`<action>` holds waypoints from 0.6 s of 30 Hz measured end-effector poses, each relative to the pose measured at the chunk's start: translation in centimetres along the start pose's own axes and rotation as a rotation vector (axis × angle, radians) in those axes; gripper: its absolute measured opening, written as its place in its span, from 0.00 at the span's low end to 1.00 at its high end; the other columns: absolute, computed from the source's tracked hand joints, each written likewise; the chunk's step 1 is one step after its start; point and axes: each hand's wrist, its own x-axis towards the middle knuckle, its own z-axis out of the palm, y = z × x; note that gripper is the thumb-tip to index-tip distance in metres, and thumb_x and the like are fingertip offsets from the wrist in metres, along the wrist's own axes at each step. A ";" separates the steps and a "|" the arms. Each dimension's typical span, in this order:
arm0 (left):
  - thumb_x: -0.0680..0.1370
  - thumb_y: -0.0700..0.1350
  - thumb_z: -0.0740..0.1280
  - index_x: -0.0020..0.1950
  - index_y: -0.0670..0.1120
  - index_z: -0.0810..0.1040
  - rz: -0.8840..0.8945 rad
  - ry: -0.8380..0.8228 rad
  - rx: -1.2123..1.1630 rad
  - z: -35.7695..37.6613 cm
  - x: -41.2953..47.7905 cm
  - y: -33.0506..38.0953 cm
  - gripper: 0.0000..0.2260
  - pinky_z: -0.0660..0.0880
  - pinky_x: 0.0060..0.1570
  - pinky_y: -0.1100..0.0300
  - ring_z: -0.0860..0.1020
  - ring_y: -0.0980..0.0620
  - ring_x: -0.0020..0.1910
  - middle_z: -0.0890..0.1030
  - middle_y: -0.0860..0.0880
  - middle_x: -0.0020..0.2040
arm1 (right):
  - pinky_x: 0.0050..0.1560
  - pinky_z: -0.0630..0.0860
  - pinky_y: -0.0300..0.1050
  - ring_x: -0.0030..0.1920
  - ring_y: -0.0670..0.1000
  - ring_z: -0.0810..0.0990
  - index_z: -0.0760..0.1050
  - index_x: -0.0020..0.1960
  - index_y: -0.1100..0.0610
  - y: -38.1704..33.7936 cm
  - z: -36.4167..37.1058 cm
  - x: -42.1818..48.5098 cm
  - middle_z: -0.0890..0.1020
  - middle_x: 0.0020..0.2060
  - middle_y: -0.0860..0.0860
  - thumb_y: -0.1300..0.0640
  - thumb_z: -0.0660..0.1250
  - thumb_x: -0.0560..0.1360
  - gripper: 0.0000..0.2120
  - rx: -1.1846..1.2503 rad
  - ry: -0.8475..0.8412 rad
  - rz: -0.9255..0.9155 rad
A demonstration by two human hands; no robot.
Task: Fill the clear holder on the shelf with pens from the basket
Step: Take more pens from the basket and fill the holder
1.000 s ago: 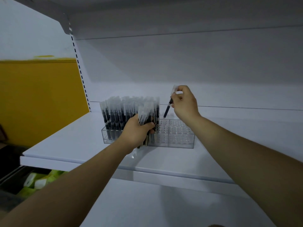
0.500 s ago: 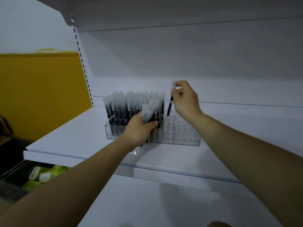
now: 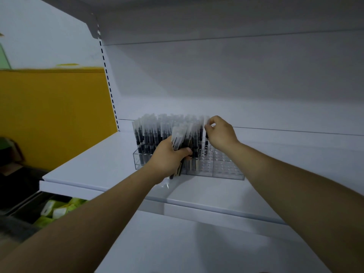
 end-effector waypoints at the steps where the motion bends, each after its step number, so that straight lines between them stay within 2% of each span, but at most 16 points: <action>1: 0.79 0.38 0.65 0.50 0.47 0.77 0.007 0.000 0.000 0.0 0.0 0.1 0.04 0.71 0.31 0.73 0.78 0.60 0.33 0.82 0.48 0.40 | 0.43 0.69 0.42 0.44 0.54 0.75 0.70 0.60 0.58 -0.1 -0.1 -0.2 0.78 0.50 0.55 0.53 0.59 0.81 0.12 -0.001 0.015 0.006; 3: 0.79 0.39 0.66 0.51 0.48 0.76 0.017 0.005 -0.007 -0.1 -0.1 0.2 0.05 0.74 0.36 0.71 0.80 0.58 0.36 0.82 0.49 0.42 | 0.47 0.67 0.41 0.49 0.52 0.74 0.69 0.63 0.59 -0.6 -0.5 -0.9 0.76 0.53 0.54 0.53 0.60 0.80 0.15 0.041 0.109 -0.038; 4: 0.79 0.39 0.66 0.49 0.49 0.76 0.020 0.009 -0.011 -0.1 0.0 0.3 0.05 0.75 0.38 0.69 0.81 0.56 0.38 0.83 0.49 0.42 | 0.47 0.67 0.40 0.49 0.51 0.74 0.71 0.61 0.59 -1.1 -0.9 -1.3 0.75 0.53 0.53 0.53 0.61 0.80 0.13 0.076 0.171 -0.092; 6: 0.79 0.40 0.65 0.49 0.48 0.76 0.024 0.019 -0.015 0.1 0.0 0.5 0.03 0.76 0.40 0.67 0.81 0.55 0.39 0.83 0.49 0.43 | 0.41 0.69 0.36 0.44 0.48 0.74 0.74 0.50 0.57 -2.2 -1.7 -2.5 0.77 0.44 0.50 0.53 0.61 0.80 0.07 0.162 0.226 -0.180; 8: 0.80 0.40 0.65 0.53 0.44 0.76 0.034 0.028 -0.032 0.3 0.0 1.0 0.04 0.77 0.40 0.65 0.82 0.53 0.39 0.84 0.47 0.43 | 0.37 0.69 0.36 0.36 0.46 0.73 0.75 0.41 0.56 -3.1 -2.3 -3.9 0.76 0.34 0.46 0.51 0.62 0.79 0.11 0.194 0.167 -0.218; 9: 0.80 0.40 0.65 0.54 0.43 0.77 0.041 0.031 -0.038 0.5 0.0 1.2 0.04 0.78 0.42 0.62 0.82 0.51 0.40 0.84 0.45 0.43 | 0.37 0.70 0.36 0.35 0.45 0.73 0.77 0.41 0.55 -3.3 -2.4 -4.5 0.76 0.33 0.45 0.51 0.63 0.79 0.11 0.205 0.116 -0.222; 11: 0.80 0.40 0.65 0.54 0.42 0.77 0.060 0.035 -0.037 0.8 0.0 1.8 0.05 0.78 0.40 0.59 0.81 0.51 0.39 0.83 0.42 0.44 | 0.40 0.72 0.38 0.38 0.43 0.76 0.80 0.43 0.55 -3.5 -2.5 -5.2 0.78 0.35 0.42 0.51 0.65 0.78 0.10 0.220 0.034 -0.222; 13: 0.80 0.40 0.65 0.55 0.42 0.77 0.059 0.036 -0.049 1.1 -0.1 2.1 0.06 0.76 0.35 0.65 0.81 0.55 0.37 0.83 0.42 0.45 | 0.43 0.73 0.39 0.41 0.43 0.78 0.81 0.46 0.56 -3.5 -2.6 -5.5 0.79 0.39 0.41 0.51 0.65 0.78 0.10 0.233 -0.008 -0.215; 16: 0.80 0.40 0.65 0.58 0.43 0.76 0.038 0.032 -0.080 1.3 -0.2 2.2 0.07 0.77 0.41 0.63 0.83 0.50 0.44 0.83 0.44 0.47 | 0.41 0.71 0.39 0.39 0.42 0.76 0.78 0.43 0.54 -3.5 -2.7 -5.5 0.77 0.37 0.40 0.51 0.64 0.78 0.09 0.245 -0.026 -0.204; 18: 0.80 0.40 0.65 0.58 0.44 0.76 0.028 0.044 -0.070 1.2 -0.3 2.2 0.08 0.76 0.46 0.61 0.82 0.51 0.46 0.83 0.47 0.48 | 0.41 0.75 0.44 0.39 0.48 0.78 0.74 0.41 0.52 -3.5 -2.7 -5.4 0.79 0.38 0.47 0.50 0.63 0.78 0.09 0.261 0.019 -0.194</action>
